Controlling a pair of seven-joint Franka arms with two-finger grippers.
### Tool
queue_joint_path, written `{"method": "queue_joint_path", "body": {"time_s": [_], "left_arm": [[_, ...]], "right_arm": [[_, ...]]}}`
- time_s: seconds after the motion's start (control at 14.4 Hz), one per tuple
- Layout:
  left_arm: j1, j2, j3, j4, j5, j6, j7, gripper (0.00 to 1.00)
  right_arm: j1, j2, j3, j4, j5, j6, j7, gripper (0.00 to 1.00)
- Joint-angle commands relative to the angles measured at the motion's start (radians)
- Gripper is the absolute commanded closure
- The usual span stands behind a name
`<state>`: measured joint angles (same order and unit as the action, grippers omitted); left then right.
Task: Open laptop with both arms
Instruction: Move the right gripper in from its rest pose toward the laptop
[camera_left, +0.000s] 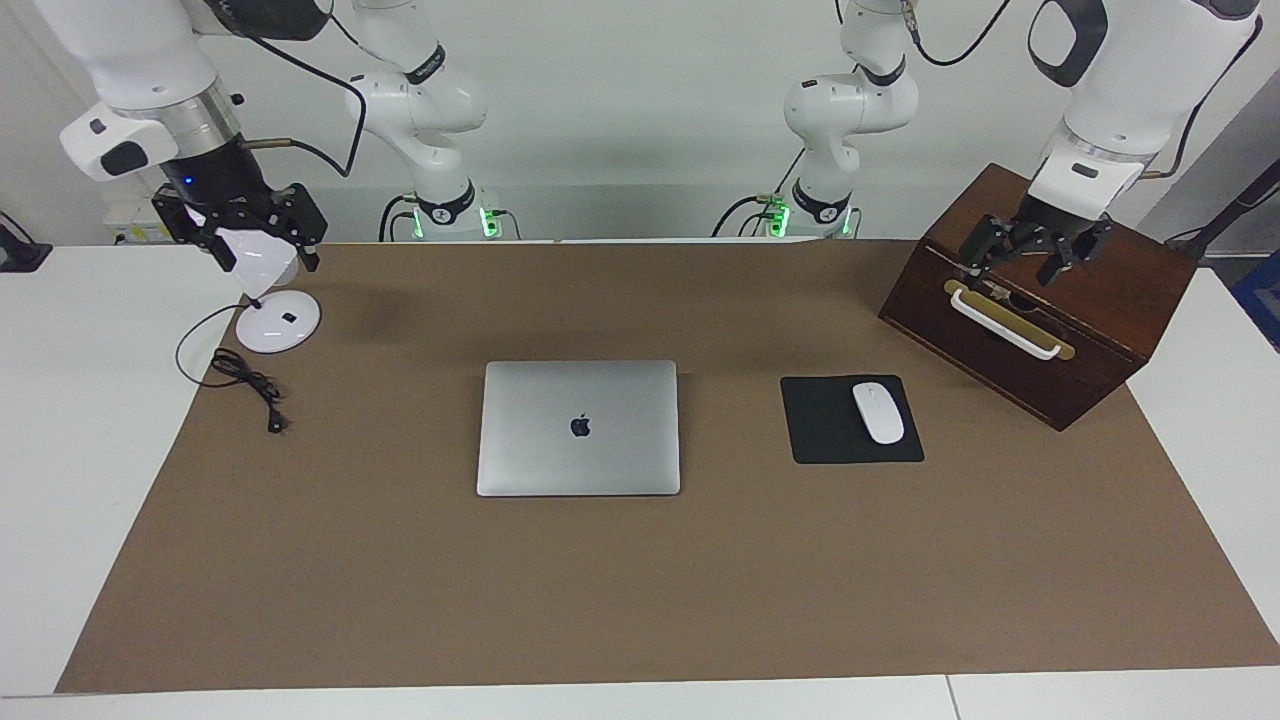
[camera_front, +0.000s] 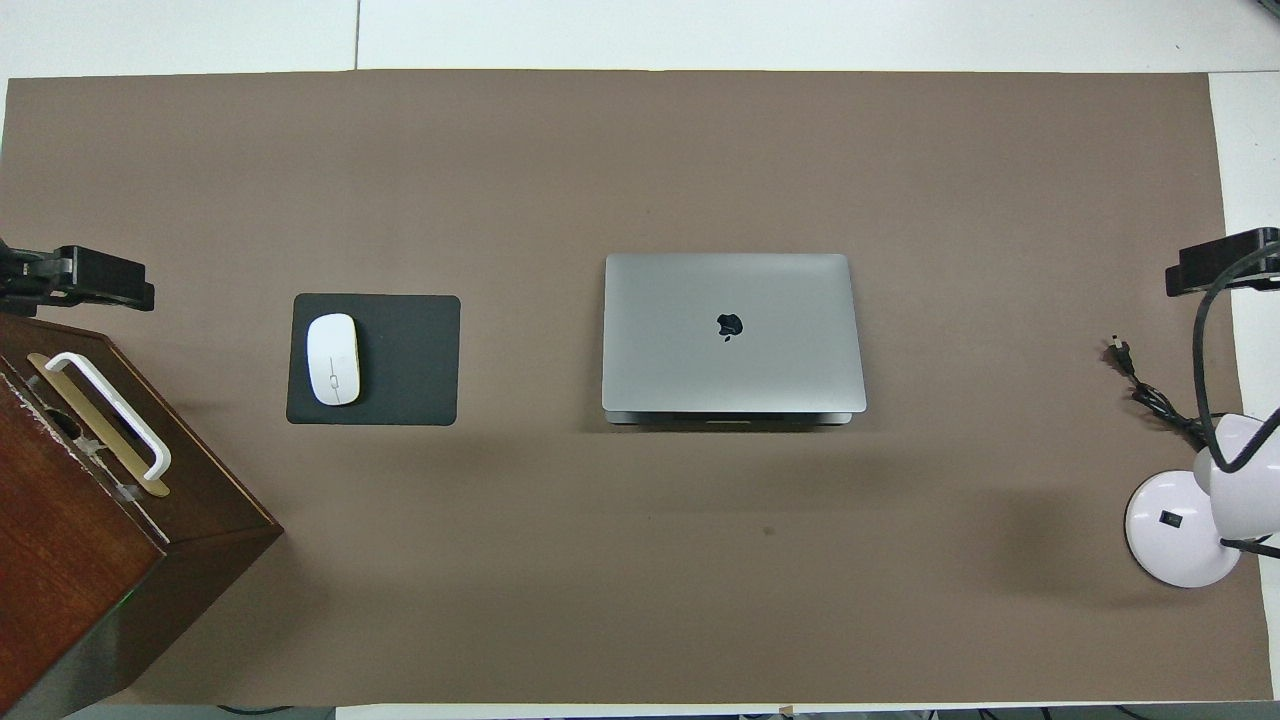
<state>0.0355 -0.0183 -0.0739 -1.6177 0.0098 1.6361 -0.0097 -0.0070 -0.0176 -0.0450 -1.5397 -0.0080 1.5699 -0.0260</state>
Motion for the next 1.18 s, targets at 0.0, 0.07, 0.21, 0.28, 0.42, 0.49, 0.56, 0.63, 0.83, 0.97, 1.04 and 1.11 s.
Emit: {"method": "queue_joint_path", "body": {"time_s": [0.0, 0.07, 0.21, 0.28, 0.42, 0.49, 0.56, 0.63, 0.83, 0.97, 1.04, 1.11], "left_arm": [[-0.008, -0.031, 0.008, -0.041, -0.005, 0.025, -0.006, 0.0], [-0.008, -0.031, 0.009, -0.041, -0.005, 0.025, -0.006, 0.0], [-0.006, -0.031, 0.009, -0.042, -0.005, 0.025, -0.006, 0.0], [-0.006, -0.031, 0.009, -0.042, -0.005, 0.025, -0.006, 0.0], [-0.008, -0.031, 0.009, -0.039, -0.005, 0.031, -0.009, 0.0], [-0.008, -0.031, 0.008, -0.039, -0.004, 0.034, -0.013, 0.0], [-0.008, -0.029, 0.009, -0.039, -0.004, 0.031, -0.012, 0.0], [-0.006, -0.029, 0.008, -0.039, -0.004, 0.03, -0.007, 0.0], [-0.006, -0.031, 0.008, -0.041, -0.004, 0.024, -0.006, 0.0], [-0.008, -0.031, 0.008, -0.041, -0.004, 0.028, -0.006, 0.0], [-0.008, -0.031, 0.008, -0.041, -0.004, 0.024, -0.019, 0.0], [-0.008, -0.031, 0.008, -0.042, -0.004, 0.025, -0.019, 0.0]], "right_arm": [[-0.017, -0.007, 0.008, -0.002, 0.012, -0.001, -0.018, 0.0], [-0.018, -0.008, 0.008, -0.002, 0.011, -0.001, -0.02, 0.0], [-0.018, -0.008, 0.008, -0.004, 0.013, -0.001, -0.02, 0.0], [-0.018, -0.01, 0.008, -0.005, 0.013, -0.002, -0.018, 0.0], [-0.021, -0.01, 0.007, -0.005, 0.013, -0.002, -0.032, 0.0], [-0.025, -0.01, 0.005, -0.007, 0.013, -0.002, -0.079, 0.0], [-0.05, -0.011, 0.005, -0.02, 0.013, 0.021, -0.142, 0.0], [-0.069, -0.025, 0.005, -0.057, 0.014, 0.098, -0.162, 0.0], [-0.175, -0.039, 0.004, -0.177, 0.115, 0.367, -0.375, 0.03], [-0.235, -0.031, 0.002, -0.287, 0.343, 0.532, -0.548, 0.03], [-0.228, -0.041, 0.002, -0.343, 0.418, 0.592, -0.575, 0.03], [-0.217, -0.047, 0.007, -0.385, 0.46, 0.622, -0.571, 0.03]]}}
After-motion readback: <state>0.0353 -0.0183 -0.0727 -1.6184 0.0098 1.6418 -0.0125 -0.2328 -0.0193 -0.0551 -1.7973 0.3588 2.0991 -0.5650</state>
